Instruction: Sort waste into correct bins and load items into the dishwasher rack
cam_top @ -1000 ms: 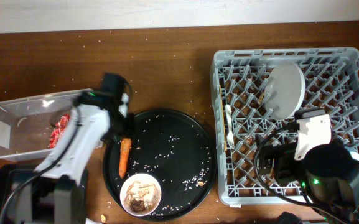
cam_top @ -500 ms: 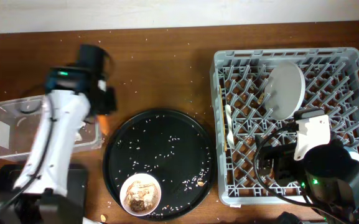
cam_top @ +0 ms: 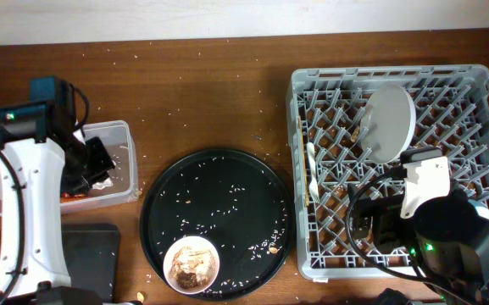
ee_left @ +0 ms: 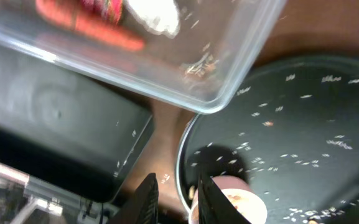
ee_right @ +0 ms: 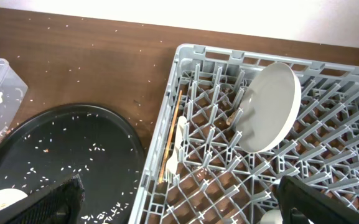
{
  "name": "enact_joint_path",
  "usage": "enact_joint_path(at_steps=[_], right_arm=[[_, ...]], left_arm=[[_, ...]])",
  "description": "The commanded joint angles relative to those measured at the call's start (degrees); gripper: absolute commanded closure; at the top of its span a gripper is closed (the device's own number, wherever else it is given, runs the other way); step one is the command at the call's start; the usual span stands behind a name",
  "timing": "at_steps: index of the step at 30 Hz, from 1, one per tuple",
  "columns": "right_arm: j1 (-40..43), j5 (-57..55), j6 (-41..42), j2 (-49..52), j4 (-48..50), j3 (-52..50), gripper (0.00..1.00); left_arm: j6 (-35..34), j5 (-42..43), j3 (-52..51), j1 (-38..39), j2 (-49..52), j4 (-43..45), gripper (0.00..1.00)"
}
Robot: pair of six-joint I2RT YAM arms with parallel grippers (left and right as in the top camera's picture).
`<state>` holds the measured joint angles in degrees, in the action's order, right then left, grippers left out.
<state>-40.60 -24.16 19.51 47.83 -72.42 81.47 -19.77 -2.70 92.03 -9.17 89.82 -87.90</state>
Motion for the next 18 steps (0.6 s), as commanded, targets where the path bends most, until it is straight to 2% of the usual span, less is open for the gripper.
enact_joint_path(at_steps=[1, 5, 7, 9, 12, 15, 18], right_arm=[[-0.26, -0.92, 0.5, -0.26, 0.15, 0.15, 0.01], [-0.26, -0.92, 0.48, -0.26, 0.15, 0.17, 0.01], [-0.26, -0.92, 0.48, -0.26, 0.15, 0.15, 0.01], [-0.26, -0.92, 0.48, -0.26, 0.15, 0.15, 0.01], [-0.26, -0.92, 0.48, -0.26, 0.15, 0.15, 0.01], [-0.26, -0.92, 0.48, -0.26, 0.15, 0.15, 0.01], [-0.26, -0.92, 0.48, -0.26, 0.15, 0.15, 0.01]], left_arm=[[-11.45, -2.91, -14.4, -6.21, -2.64, 5.51, 1.0], [-16.87, -2.69, -27.58, -23.63, -5.42, 14.53, 0.93], [-17.16, -2.6, -37.24, -29.66, -5.42, 24.17, 0.99], [-17.33, 1.16, -45.03, -34.16, -5.42, 37.73, 0.99], [-15.96, 1.86, -49.05, -32.37, -5.25, 51.95, 0.99], [-15.98, 2.82, -49.05, -27.98, -1.79, 57.61, 0.99], [-16.04, 9.53, -49.05, -24.7, 3.43, 66.45, 0.99]])
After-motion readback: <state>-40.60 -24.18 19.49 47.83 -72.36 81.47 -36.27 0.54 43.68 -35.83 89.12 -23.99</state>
